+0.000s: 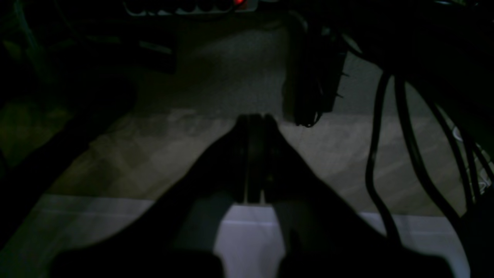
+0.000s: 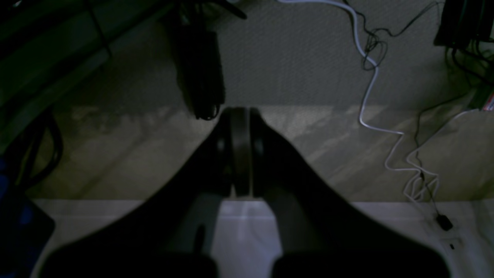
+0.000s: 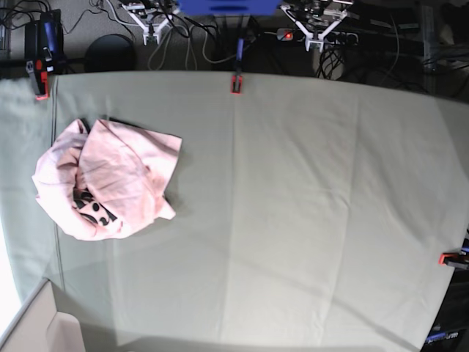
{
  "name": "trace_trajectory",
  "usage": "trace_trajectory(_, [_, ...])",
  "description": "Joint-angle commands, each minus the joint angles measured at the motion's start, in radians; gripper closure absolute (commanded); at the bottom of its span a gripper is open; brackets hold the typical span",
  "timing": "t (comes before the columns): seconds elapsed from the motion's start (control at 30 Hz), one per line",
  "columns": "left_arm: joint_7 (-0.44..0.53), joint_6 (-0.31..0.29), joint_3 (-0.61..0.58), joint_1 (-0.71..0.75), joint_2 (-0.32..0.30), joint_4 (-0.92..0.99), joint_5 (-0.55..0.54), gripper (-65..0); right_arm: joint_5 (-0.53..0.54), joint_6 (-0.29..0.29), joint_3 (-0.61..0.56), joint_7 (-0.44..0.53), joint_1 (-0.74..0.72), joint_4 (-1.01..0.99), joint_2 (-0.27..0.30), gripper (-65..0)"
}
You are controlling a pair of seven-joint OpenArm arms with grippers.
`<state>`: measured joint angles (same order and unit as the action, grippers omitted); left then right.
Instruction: Layout the t-shirt on the table in an organized manner, then fold the t-shirt properly
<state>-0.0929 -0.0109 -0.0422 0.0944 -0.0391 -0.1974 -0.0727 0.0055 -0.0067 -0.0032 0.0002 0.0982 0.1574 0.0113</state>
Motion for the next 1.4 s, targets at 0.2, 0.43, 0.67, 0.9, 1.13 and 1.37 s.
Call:
trace_trajectory(0.2, [0.006, 0.007, 0.000, 0.008, -0.006, -0.003, 0.000, -0.4, 0.004, 0.012, 0.002, 0.002, 0.008, 0.000, 0.002, 0.0])
trace_trajectory(0.43, [0.008, 0.007, 0.000, 0.018, -0.023, -0.004, 0.000, -0.2, 0.004, 0.012, 0.004, 0.004, 0.008, 0.000, 0.002, 0.0])
trace_trajectory(0.67, [0.009, 0.007, 0.000, 0.060, -0.048, -0.030, 0.000, -0.1, 0.004, 0.012, -0.002, 0.030, 0.105, 0.107, 0.000, 0.0])
trace_trajectory(0.9, [0.003, 0.006, 0.000, 0.351, -0.115, -0.503, -0.006, -0.1, 0.004, 0.012, -0.001, 0.025, 0.409, 0.563, 0.000, 0.0])
trace_trajectory(1.13, [0.000, 0.013, 0.000, 0.611, -0.258, -1.032, -0.209, -0.1, 0.006, 0.012, 0.006, 0.007, 0.665, 1.028, 0.003, 0.0])
trace_trajectory(1.37, [0.003, 0.015, 0.014, 0.715, -0.382, -1.399, -0.355, -0.1, 0.006, 0.012, 0.007, -0.124, 0.773, 1.471, 0.034, 0.0])
